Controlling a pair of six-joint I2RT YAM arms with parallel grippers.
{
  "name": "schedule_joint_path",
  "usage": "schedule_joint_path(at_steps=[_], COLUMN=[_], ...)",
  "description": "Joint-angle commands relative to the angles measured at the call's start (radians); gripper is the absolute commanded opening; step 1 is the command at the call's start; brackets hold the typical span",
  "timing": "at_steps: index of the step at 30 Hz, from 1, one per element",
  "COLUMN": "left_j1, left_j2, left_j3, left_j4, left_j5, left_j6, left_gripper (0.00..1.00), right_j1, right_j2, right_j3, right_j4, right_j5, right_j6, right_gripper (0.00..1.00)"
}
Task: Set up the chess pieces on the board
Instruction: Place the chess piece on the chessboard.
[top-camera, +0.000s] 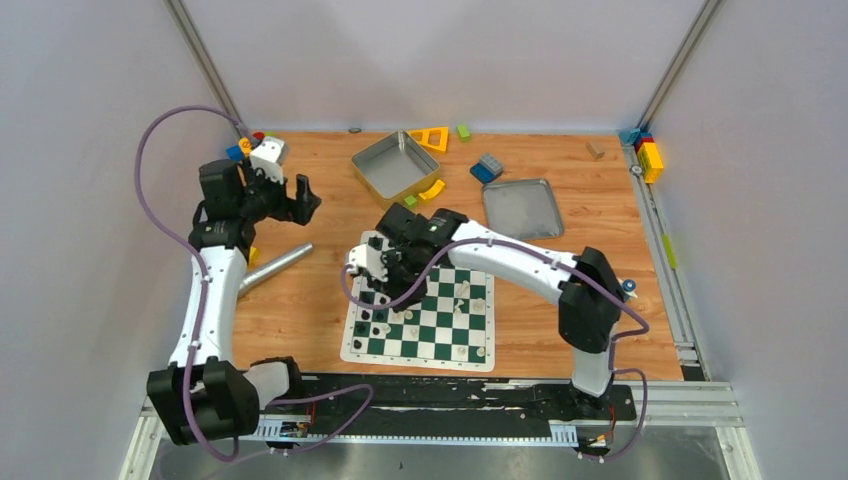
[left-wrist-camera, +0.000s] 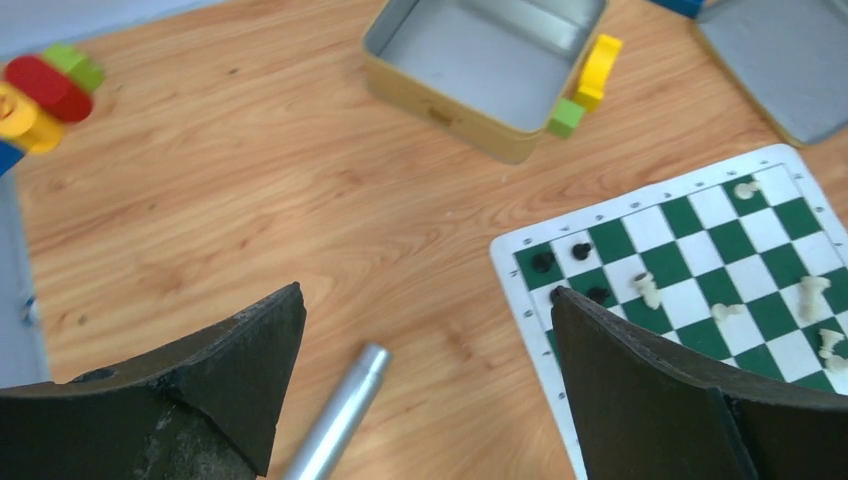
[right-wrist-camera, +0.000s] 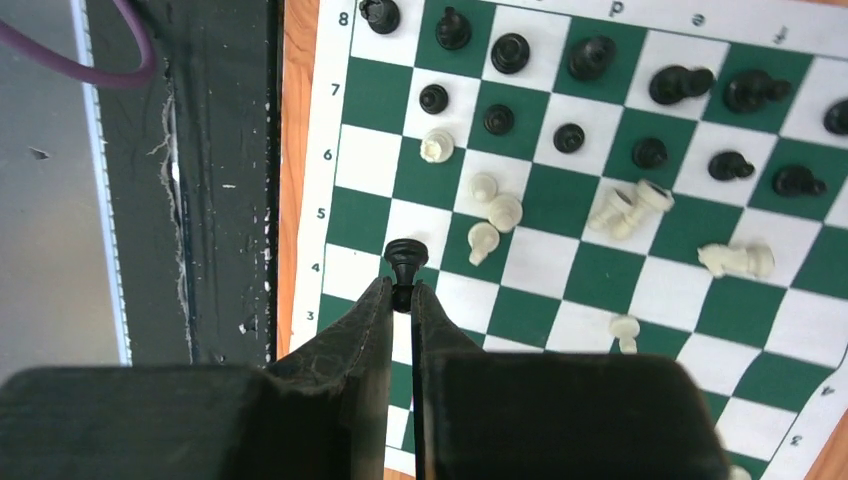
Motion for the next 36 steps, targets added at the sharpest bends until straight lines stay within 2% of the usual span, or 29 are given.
schedule_joint_path(at_steps=[1, 4, 10, 16, 23, 36], left_j1=[0.137, 0.219, 0.278, 0.298, 0.301, 0.301], left_j2=[-0.002, -0.021, -0.070, -0.094, -0.113, -0.120], left_j3=[0.080, 0.074, 0.048, 0.040, 0.033, 0.036], left_j4=[-0.186, -0.215, -0.249, -0.258, -0.238, -0.234], left_j5=[0.002, 0.025, 0.006, -0.005, -0.017, -0.022], left_j6=[0.060, 0.100, 0.223, 0.282, 0.278, 0.278], left_gripper=[1.00, 1.00, 1.00, 1.00, 1.00, 1.00], right_j1=[0.093, 0.145, 0.199, 0.224, 0.238, 0.286], right_j2=[0.111, 0.188, 0.301, 0.391, 0.473, 0.528], right_j3=[0.174, 0.255, 0.364, 0.437, 0.504, 0.549], right_j4=[-0.162, -0.210, -0.259, -0.289, -0.311, -0.327], right_j5=[0.152, 0.184, 0.231, 0.254, 0.278, 0.295], right_j6=[-0.070, -0.083, -0.101, -0.106, -0.107, -0.127], right_gripper=[0.00, 0.00, 0.00, 0.00, 0.00, 0.00])
